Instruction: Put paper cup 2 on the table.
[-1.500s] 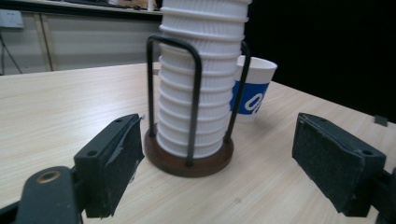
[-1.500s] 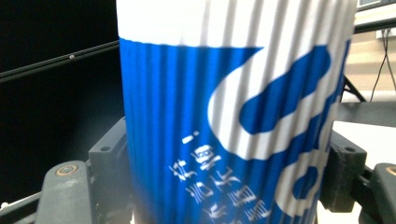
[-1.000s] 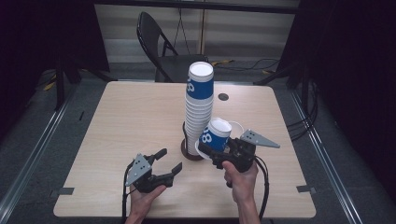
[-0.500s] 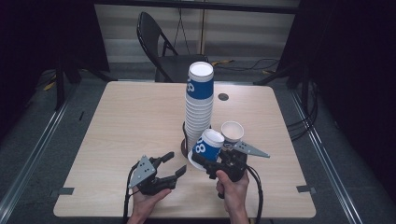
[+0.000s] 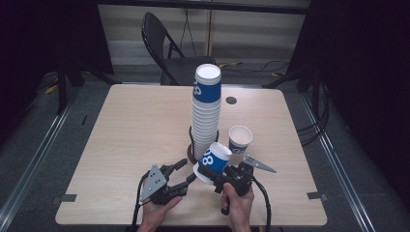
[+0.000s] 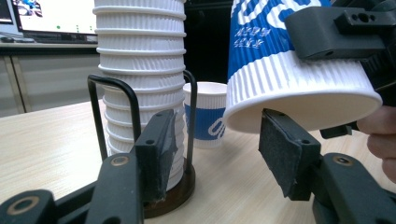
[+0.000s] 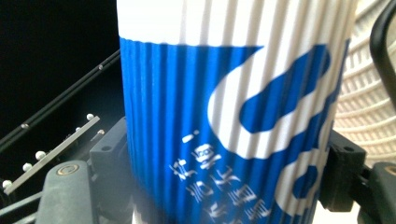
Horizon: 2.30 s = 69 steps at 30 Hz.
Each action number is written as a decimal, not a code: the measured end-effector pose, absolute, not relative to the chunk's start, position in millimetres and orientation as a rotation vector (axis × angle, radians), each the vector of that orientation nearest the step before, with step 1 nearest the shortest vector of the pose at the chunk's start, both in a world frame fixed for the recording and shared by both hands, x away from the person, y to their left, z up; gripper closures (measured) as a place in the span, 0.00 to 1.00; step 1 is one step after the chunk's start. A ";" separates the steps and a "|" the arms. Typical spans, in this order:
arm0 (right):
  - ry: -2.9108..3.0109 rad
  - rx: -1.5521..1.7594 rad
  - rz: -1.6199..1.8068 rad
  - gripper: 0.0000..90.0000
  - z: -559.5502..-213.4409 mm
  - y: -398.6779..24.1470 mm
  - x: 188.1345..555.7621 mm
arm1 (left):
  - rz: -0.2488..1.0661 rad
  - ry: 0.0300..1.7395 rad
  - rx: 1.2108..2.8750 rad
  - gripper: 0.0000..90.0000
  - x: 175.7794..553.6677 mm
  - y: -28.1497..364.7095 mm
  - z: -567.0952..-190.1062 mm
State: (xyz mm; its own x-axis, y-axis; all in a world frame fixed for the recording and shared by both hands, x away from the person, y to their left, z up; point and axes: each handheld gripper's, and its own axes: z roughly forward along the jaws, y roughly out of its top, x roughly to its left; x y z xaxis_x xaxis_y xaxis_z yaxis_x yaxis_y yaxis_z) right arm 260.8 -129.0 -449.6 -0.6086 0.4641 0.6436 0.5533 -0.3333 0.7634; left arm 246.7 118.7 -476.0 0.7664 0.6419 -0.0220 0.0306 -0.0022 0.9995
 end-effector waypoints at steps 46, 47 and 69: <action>-1.712 -1.346 -2.115 0.15 -464.3 -125.0 259.4 | 0.433 0.695 1.520 0.94 252.7 125.6 -480.5; -1.712 -1.331 -2.134 0.14 -463.9 -127.2 259.3 | 0.430 0.695 1.532 0.94 253.3 127.4 -479.8; -2.352 -1.348 -2.100 0.15 -469.7 -128.2 249.5 | 0.373 0.759 1.681 0.95 266.6 159.2 -453.3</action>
State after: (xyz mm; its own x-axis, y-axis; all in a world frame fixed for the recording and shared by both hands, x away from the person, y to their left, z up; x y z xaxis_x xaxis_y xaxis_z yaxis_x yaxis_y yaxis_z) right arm 249.5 -128.2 -469.7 -0.6562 0.7019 0.2770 0.3544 -0.0374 0.9343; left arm 266.6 159.2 -453.3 0.7363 0.6592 -0.1525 0.2818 -0.0939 0.9549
